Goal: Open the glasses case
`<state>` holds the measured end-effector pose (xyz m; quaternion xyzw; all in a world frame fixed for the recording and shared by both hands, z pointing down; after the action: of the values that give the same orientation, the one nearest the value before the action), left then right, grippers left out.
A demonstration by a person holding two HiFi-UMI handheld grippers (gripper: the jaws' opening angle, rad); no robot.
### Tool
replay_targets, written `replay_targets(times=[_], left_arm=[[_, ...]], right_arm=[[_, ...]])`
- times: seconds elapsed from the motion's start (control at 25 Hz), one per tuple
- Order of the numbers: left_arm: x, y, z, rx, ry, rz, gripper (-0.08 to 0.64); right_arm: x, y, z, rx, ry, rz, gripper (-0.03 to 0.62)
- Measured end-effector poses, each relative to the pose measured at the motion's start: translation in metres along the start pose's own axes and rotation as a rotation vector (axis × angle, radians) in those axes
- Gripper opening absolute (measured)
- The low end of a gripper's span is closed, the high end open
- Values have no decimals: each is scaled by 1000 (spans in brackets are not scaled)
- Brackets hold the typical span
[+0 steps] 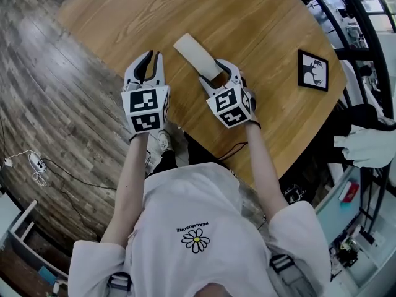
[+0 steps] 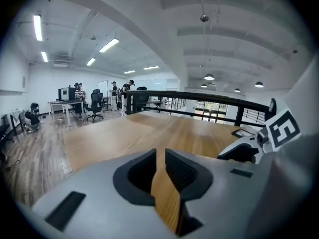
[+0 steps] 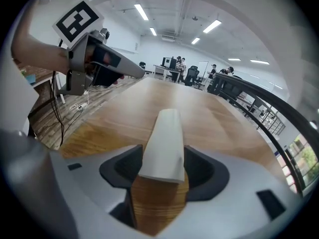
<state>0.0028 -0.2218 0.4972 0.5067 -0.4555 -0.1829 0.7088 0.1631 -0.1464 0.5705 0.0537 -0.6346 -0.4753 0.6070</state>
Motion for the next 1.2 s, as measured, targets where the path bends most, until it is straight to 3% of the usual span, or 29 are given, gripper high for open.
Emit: replay_targets(times=[0.28, 0.48, 0.92, 1.12, 1.2], left_arm=[[46, 24, -8, 42, 87, 165, 120], [70, 41, -15, -9, 169, 308, 157], [88, 46, -28, 76, 238, 394, 151], [89, 46, -37, 143, 293, 398, 74], [88, 47, -37, 168, 289, 392, 77]], right_arm=[[-1, -1, 2, 24, -29, -6, 250], [-2, 0, 1, 35, -50, -17, 250], [-1, 0, 2, -3, -46, -23, 250], [0, 1, 0, -9, -28, -19, 250], [0, 1, 0, -4, -32, -20, 250]])
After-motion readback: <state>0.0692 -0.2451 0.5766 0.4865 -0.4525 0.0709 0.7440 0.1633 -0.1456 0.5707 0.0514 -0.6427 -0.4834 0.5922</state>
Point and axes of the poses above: the fingertips, and each gripper's own axes: x forward along the fingers, z to its left, y out of its underside, the point moved 4 cm from there along -x, backward along the fingers
